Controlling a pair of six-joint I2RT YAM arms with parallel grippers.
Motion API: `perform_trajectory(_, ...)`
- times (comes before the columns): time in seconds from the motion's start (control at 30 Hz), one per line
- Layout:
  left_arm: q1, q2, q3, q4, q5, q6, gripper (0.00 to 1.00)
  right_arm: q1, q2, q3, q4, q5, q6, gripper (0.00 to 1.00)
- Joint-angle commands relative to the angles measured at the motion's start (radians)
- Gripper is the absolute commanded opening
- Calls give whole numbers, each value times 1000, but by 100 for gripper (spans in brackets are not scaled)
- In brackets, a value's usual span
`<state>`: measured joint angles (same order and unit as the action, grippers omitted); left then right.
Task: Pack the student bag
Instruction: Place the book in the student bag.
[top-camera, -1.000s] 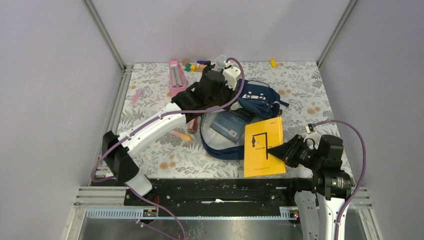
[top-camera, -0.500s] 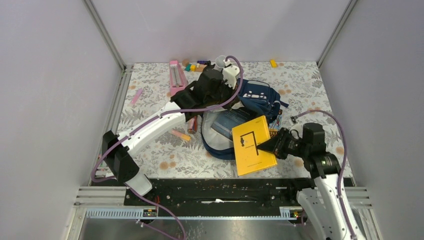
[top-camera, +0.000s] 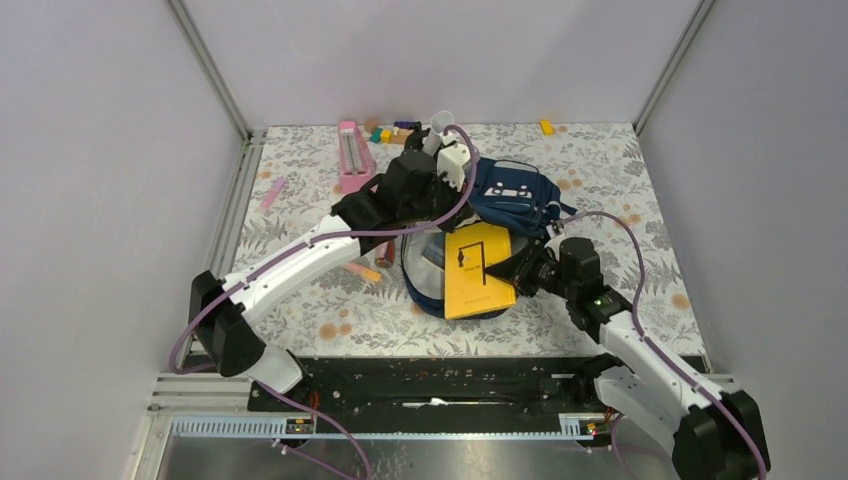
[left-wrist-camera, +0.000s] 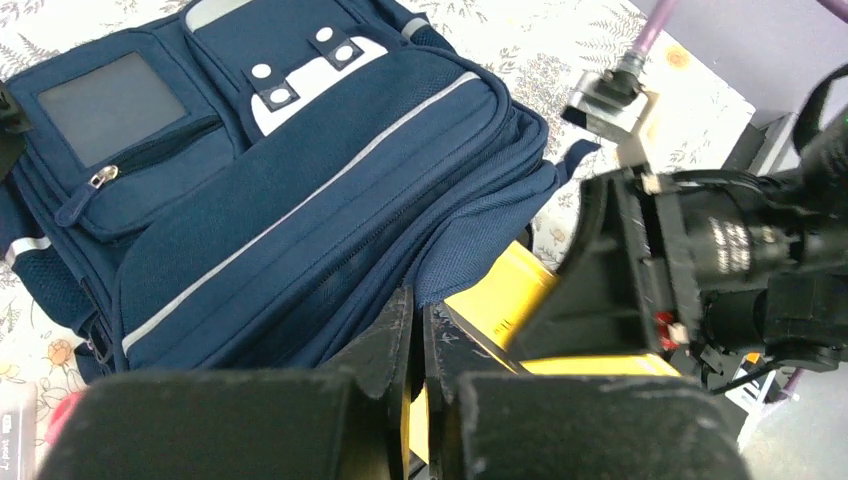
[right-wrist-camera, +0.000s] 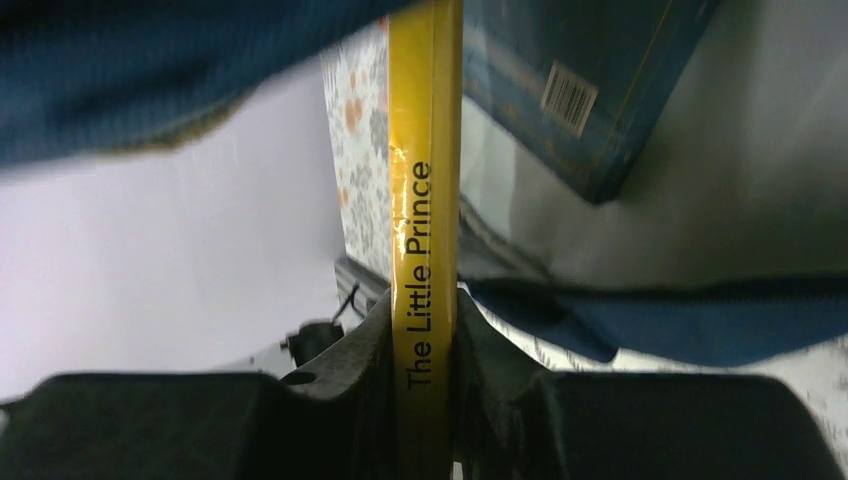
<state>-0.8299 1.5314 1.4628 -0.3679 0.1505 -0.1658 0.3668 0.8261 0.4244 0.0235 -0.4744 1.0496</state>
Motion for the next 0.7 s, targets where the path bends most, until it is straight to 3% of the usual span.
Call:
perform_trajectory(0.0,5,-109,-45,138,46,-4,0,42,75,-16,464,205,115,0)
perform_trajectory(0.5,5,-134,-71,144,62,-14,0,220,436,0,866,750,157,0)
perform_trajectory(0.67,6,-139,-71,141,53,-5,0,275,604,-10,1135,876,151,0)
